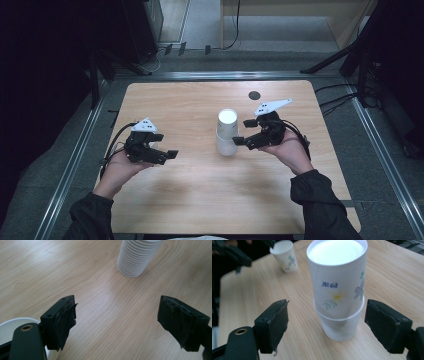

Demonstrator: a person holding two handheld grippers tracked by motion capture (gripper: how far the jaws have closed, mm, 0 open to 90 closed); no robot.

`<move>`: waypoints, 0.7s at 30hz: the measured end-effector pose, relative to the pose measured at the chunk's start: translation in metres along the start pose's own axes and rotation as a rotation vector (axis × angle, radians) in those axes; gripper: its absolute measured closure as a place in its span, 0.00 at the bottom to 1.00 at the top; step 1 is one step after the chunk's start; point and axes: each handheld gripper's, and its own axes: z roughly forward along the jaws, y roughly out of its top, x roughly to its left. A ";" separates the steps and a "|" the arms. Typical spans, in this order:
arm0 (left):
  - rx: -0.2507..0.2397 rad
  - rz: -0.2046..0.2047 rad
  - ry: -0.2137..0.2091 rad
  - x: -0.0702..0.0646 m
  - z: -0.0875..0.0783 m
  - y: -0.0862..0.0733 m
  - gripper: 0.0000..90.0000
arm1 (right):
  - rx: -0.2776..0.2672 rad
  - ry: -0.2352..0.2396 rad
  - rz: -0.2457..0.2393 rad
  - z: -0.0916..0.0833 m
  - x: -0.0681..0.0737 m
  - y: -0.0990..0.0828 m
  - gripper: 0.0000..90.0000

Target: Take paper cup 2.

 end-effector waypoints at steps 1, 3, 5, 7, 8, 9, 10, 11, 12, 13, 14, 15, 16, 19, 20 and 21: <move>-0.005 0.004 -0.003 -0.001 0.000 0.001 0.17 | 0.016 -0.012 -0.025 0.000 0.001 0.001 0.21; -0.014 0.012 -0.010 -0.005 0.001 0.002 0.17 | 0.021 -0.003 -0.033 0.000 0.001 0.001 0.22; -0.013 0.018 -0.015 -0.009 0.003 0.002 0.17 | 0.032 -0.004 -0.057 -0.001 -0.001 0.002 0.25; -0.003 0.031 -0.016 -0.013 0.004 0.002 0.17 | 0.046 -0.019 -0.079 -0.001 -0.003 0.004 0.26; -0.001 0.036 -0.020 -0.016 0.005 0.001 0.17 | 0.056 -0.013 -0.089 -0.001 -0.005 0.005 0.26; 0.000 0.039 -0.024 -0.018 0.006 0.001 0.17 | 0.060 -0.016 -0.095 -0.001 -0.005 0.006 0.26; 0.001 0.045 -0.029 -0.020 0.006 0.001 0.17 | 0.060 -0.012 -0.103 -0.001 -0.007 0.008 0.27; 0.003 0.051 -0.033 -0.022 0.006 0.000 0.17 | 0.058 -0.007 -0.108 -0.001 -0.008 0.010 0.28; 0.004 0.056 -0.036 -0.024 0.006 0.000 0.17 | 0.060 -0.001 -0.116 -0.002 -0.009 0.013 0.28; 0.004 0.062 -0.039 -0.026 0.006 0.001 0.17 | 0.063 -0.003 -0.125 -0.001 -0.010 0.015 0.28; 0.004 0.069 -0.045 -0.027 0.006 0.001 0.17 | 0.064 -0.008 -0.136 -0.001 -0.011 0.018 0.28; 0.003 0.070 -0.049 -0.028 0.006 0.001 0.17 | 0.064 -0.008 -0.138 0.000 -0.012 0.020 0.28; 0.003 0.071 -0.050 -0.028 0.006 0.001 0.17 | 0.063 -0.004 -0.133 0.000 -0.014 0.022 0.28; 0.004 0.071 -0.052 -0.030 0.007 0.000 0.17 | 0.074 0.007 -0.134 0.004 -0.016 0.027 0.28; 0.006 0.071 -0.053 -0.030 0.008 0.000 0.17 | 0.081 0.006 -0.141 0.006 -0.016 0.029 0.28; 0.012 0.076 -0.054 -0.031 0.008 0.000 0.17 | 0.086 0.008 -0.145 0.008 -0.015 0.030 0.28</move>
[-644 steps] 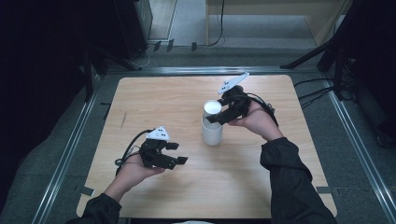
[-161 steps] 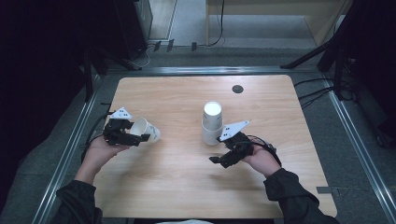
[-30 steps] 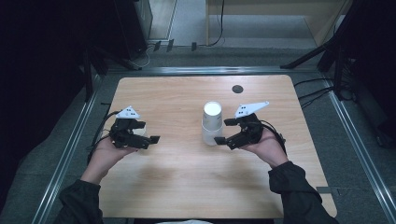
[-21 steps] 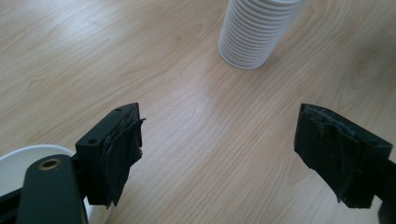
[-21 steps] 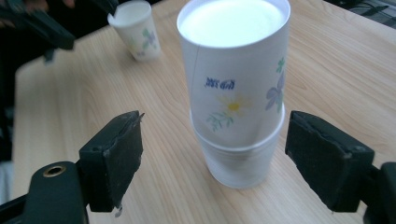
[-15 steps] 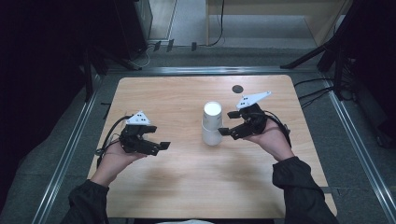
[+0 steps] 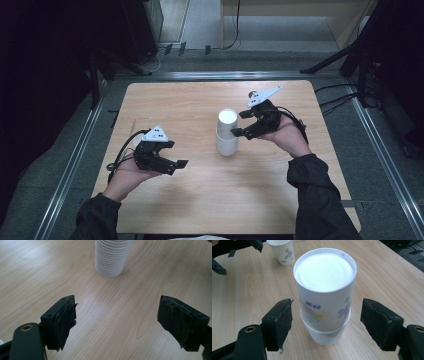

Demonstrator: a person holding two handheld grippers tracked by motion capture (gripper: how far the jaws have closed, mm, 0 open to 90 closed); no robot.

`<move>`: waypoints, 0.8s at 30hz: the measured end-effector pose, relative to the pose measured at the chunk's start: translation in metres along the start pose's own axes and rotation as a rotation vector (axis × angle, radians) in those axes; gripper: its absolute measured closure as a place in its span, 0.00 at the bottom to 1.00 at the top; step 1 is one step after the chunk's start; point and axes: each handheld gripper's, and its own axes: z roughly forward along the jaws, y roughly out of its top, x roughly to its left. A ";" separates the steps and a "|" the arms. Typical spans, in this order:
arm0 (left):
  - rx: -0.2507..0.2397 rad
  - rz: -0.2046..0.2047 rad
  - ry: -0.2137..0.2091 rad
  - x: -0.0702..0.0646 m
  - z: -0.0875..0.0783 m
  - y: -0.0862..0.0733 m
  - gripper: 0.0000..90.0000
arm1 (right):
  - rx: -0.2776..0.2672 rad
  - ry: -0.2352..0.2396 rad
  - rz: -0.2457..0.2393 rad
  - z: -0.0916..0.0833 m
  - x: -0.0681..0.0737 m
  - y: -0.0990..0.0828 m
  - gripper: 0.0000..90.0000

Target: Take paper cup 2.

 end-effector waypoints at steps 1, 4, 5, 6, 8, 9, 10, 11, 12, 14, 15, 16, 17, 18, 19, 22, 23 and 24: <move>0.001 0.002 -0.004 -0.001 0.001 0.000 0.17 | 0.004 0.001 -0.012 0.002 0.000 0.001 0.28; 0.009 0.008 -0.018 -0.005 0.002 -0.002 0.17 | 0.016 -0.007 -0.027 0.009 0.003 0.005 0.28; 0.011 0.010 -0.018 -0.006 0.003 -0.003 0.17 | 0.022 -0.012 -0.035 0.011 0.003 0.006 0.28; 0.014 0.015 -0.019 -0.008 0.003 -0.004 0.17 | 0.027 -0.011 -0.034 0.014 0.003 0.008 0.28; 0.014 0.013 -0.018 -0.011 0.003 -0.005 0.17 | 0.037 0.002 -0.030 0.016 0.003 0.012 0.28; 0.016 0.018 -0.019 -0.012 0.003 -0.006 0.17 | 0.040 0.005 -0.028 0.017 0.003 0.014 0.29; 0.016 0.017 -0.019 -0.013 0.002 -0.006 0.17 | 0.042 0.008 -0.030 0.018 0.002 0.016 0.29; 0.014 0.016 -0.016 -0.014 0.001 -0.007 0.17 | 0.033 0.008 -0.029 0.019 0.002 0.019 0.29; 0.015 0.017 -0.014 -0.014 0.001 -0.007 0.17 | 0.021 0.021 -0.017 0.019 0.002 0.020 0.28; 0.017 0.015 -0.010 -0.015 -0.001 -0.009 0.17 | 0.023 0.012 -0.012 0.020 0.002 0.024 0.31; 0.017 0.013 -0.011 -0.015 -0.001 -0.010 0.17 | 0.033 0.000 -0.027 0.021 0.002 0.025 0.32; 0.019 0.014 -0.008 -0.016 -0.001 -0.011 0.17 | 0.042 -0.013 -0.037 0.020 0.002 0.026 0.34; 0.020 0.014 -0.005 -0.016 -0.001 -0.012 0.17 | 0.040 -0.013 -0.040 0.020 0.002 0.026 0.36; 0.024 0.017 -0.003 -0.016 -0.002 -0.013 0.17 | 0.038 -0.013 -0.042 0.020 0.003 0.027 0.36; 0.022 0.013 -0.001 -0.017 -0.002 -0.014 0.17 | 0.039 -0.017 -0.049 0.020 0.004 0.027 0.36; 0.022 0.011 0.002 -0.016 -0.004 -0.016 0.17 | 0.037 -0.023 -0.047 0.020 0.004 0.027 0.36; 0.024 0.011 0.005 -0.016 -0.004 -0.017 0.17 | 0.037 -0.022 -0.043 0.020 0.004 0.027 0.36; 0.023 0.010 0.006 -0.016 -0.005 -0.017 0.17 | 0.037 -0.021 -0.041 0.020 0.004 0.027 0.37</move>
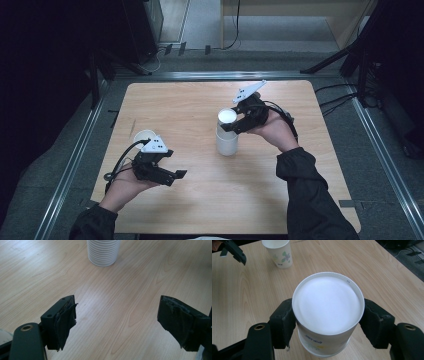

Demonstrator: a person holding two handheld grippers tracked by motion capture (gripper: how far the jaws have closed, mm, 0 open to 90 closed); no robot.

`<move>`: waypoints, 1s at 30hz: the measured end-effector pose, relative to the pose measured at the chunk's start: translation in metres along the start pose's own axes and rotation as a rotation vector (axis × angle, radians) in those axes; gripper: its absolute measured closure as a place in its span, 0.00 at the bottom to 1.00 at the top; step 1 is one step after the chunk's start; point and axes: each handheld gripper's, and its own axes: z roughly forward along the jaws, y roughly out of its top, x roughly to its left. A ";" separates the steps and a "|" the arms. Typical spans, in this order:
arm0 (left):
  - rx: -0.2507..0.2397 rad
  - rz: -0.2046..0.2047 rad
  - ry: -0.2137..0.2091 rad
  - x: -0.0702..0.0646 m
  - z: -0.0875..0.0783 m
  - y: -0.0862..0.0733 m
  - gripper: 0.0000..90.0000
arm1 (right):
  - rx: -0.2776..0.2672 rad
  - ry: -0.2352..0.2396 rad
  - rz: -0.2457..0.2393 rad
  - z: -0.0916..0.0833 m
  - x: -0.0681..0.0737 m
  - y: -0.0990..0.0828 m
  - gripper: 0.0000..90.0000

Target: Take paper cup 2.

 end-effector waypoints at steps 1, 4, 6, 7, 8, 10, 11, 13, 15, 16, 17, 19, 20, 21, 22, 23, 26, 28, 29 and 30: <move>0.001 -0.001 -0.001 0.000 0.000 0.000 0.17 | 0.001 0.001 -0.005 0.000 -0.001 0.000 0.37; 0.004 -0.002 0.001 0.001 0.000 -0.001 0.17 | 0.007 0.003 -0.005 0.000 0.000 0.001 0.37; 0.006 0.000 0.004 0.001 0.001 -0.001 0.17 | 0.005 0.004 -0.006 -0.001 0.000 0.001 0.37; 0.007 0.001 0.007 0.001 0.002 -0.001 0.17 | 0.000 0.005 -0.007 -0.002 0.000 0.001 0.37; 0.009 0.006 0.009 0.001 0.002 -0.001 0.17 | -0.002 0.007 -0.005 -0.002 -0.001 0.001 0.37; 0.012 0.016 0.007 0.000 0.003 -0.001 0.17 | -0.019 0.008 0.001 -0.005 -0.001 0.002 0.37; 0.013 0.019 0.005 -0.001 0.003 0.000 0.17 | -0.026 0.009 0.002 -0.007 -0.001 0.003 0.37; 0.014 0.018 0.003 -0.001 0.004 0.000 0.17 | -0.035 0.008 0.004 -0.010 0.000 0.004 0.37; 0.016 0.022 0.008 -0.001 0.004 0.000 0.17 | -0.046 0.005 0.005 -0.013 0.000 0.005 0.37; 0.014 0.020 0.004 -0.001 0.003 -0.001 0.17 | -0.048 0.003 0.007 -0.014 0.001 0.006 0.37; 0.013 0.019 0.005 -0.001 0.003 -0.001 0.17 | -0.050 0.001 0.006 -0.016 0.001 0.007 0.37; 0.011 0.017 0.005 0.000 0.003 -0.001 0.17 | -0.054 -0.001 0.005 -0.019 0.003 0.009 0.37; 0.011 0.017 0.004 0.000 0.003 -0.001 0.17 | -0.058 -0.002 0.002 -0.021 0.003 0.010 0.37; 0.011 0.017 0.002 0.000 0.003 -0.001 0.17 | -0.061 -0.004 0.003 -0.023 0.004 0.011 0.37; 0.013 0.016 -0.002 0.000 0.003 -0.001 0.17 | -0.063 -0.004 0.003 -0.025 0.004 0.012 0.37; 0.013 0.017 -0.004 0.000 0.004 -0.001 0.17 | -0.065 -0.006 0.000 -0.026 0.004 0.013 0.37; 0.014 0.030 -0.008 -0.002 0.005 -0.001 0.17 | -0.080 -0.010 -0.002 -0.032 0.005 0.015 0.37; 0.012 0.030 -0.011 -0.003 0.006 -0.001 0.17 | -0.092 -0.013 -0.002 -0.037 0.006 0.017 0.37; 0.016 0.031 -0.011 -0.003 0.006 -0.001 0.17 | -0.100 -0.017 -0.005 -0.039 0.007 0.019 0.37; 0.017 0.033 -0.009 -0.003 0.007 -0.001 0.17 | -0.108 -0.018 -0.008 -0.043 0.008 0.021 0.37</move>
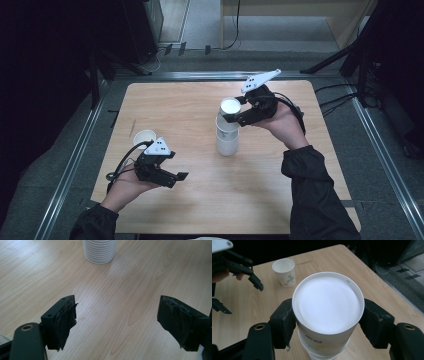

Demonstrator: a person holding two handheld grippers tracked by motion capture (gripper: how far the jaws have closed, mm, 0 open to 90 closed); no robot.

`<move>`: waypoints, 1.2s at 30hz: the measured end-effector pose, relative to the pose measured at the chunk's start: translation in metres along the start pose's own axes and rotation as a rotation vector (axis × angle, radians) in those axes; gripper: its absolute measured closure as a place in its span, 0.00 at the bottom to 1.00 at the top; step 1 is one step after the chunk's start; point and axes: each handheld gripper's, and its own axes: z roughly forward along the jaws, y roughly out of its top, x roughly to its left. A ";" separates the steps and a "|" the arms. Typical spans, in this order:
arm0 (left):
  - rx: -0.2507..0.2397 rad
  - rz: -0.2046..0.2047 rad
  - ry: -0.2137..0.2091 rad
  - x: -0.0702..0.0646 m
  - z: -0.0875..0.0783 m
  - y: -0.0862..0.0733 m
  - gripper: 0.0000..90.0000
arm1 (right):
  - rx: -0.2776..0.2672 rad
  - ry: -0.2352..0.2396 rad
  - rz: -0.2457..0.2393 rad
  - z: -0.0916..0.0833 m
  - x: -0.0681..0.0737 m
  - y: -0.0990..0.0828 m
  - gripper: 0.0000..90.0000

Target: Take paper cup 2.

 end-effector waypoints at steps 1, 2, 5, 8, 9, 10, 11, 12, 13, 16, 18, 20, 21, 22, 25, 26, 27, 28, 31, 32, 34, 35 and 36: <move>0.000 0.000 -0.001 0.000 0.000 0.000 0.17 | -0.008 -0.003 -0.004 -0.003 0.001 0.002 0.37; 0.000 0.000 -0.001 0.000 0.000 0.000 0.17 | -0.016 -0.007 -0.011 -0.007 0.002 0.004 0.37; -0.004 0.001 -0.001 0.000 0.000 0.000 0.17 | -0.041 -0.016 -0.014 -0.017 0.006 0.010 0.37; -0.012 0.001 -0.001 0.000 0.000 0.001 0.17 | -0.050 -0.025 -0.023 -0.027 0.010 0.015 0.37; -0.014 0.007 0.006 -0.001 0.000 0.001 0.17 | -0.055 -0.025 -0.027 -0.030 0.012 0.016 0.37; -0.017 0.010 0.006 -0.001 0.000 0.002 0.17 | -0.062 -0.024 -0.033 -0.034 0.015 0.019 0.37; -0.021 0.007 0.001 -0.001 0.000 0.002 0.17 | -0.066 -0.021 -0.036 -0.036 0.017 0.020 0.37; -0.025 0.008 -0.001 -0.001 0.000 0.003 0.17 | -0.068 -0.018 -0.037 -0.038 0.019 0.020 0.37; -0.024 0.013 -0.003 -0.001 0.000 0.003 0.17 | -0.074 -0.013 -0.041 -0.040 0.022 0.021 0.37; -0.026 0.021 -0.018 -0.001 0.002 0.006 0.17 | -0.068 -0.001 -0.056 -0.043 0.030 0.021 0.37; -0.027 0.028 -0.028 -0.001 0.005 0.008 0.17 | -0.060 0.006 -0.065 -0.044 0.036 0.021 0.37; -0.027 0.032 -0.037 -0.001 0.006 0.010 0.17 | -0.051 0.023 -0.066 -0.044 0.041 0.018 0.37; -0.029 0.036 -0.041 -0.001 0.007 0.011 0.17 | -0.050 0.035 -0.066 -0.044 0.042 0.017 0.37; -0.032 0.040 -0.042 -0.001 0.008 0.012 0.17 | -0.050 0.044 -0.070 -0.044 0.044 0.016 0.37; -0.035 0.056 -0.050 0.000 0.011 0.015 0.17 | -0.045 0.061 -0.057 -0.044 0.048 0.009 0.37; -0.038 0.056 -0.053 0.000 0.013 0.015 0.17 | -0.043 0.061 -0.053 -0.044 0.049 0.006 0.37; -0.033 0.060 -0.058 0.001 0.014 0.016 0.17 | -0.039 0.062 -0.049 -0.045 0.050 0.003 0.37; -0.033 0.059 -0.063 0.001 0.015 0.017 0.17 | -0.034 0.063 -0.044 -0.045 0.050 0.000 0.37; -0.032 0.069 -0.075 0.001 0.019 0.021 0.17 | -0.042 0.070 -0.031 -0.045 0.053 -0.010 0.37; -0.034 0.072 -0.078 0.001 0.020 0.022 0.17 | -0.045 0.073 -0.033 -0.044 0.054 -0.014 0.37; -0.034 0.083 -0.084 0.000 0.022 0.024 0.17 | -0.046 0.080 -0.023 -0.041 0.056 -0.020 0.37; -0.036 0.089 -0.091 0.000 0.023 0.026 0.17 | -0.045 0.083 -0.022 -0.039 0.057 -0.025 0.37; -0.034 0.095 -0.096 -0.001 0.024 0.027 0.17 | -0.041 0.089 -0.018 -0.036 0.059 -0.030 0.37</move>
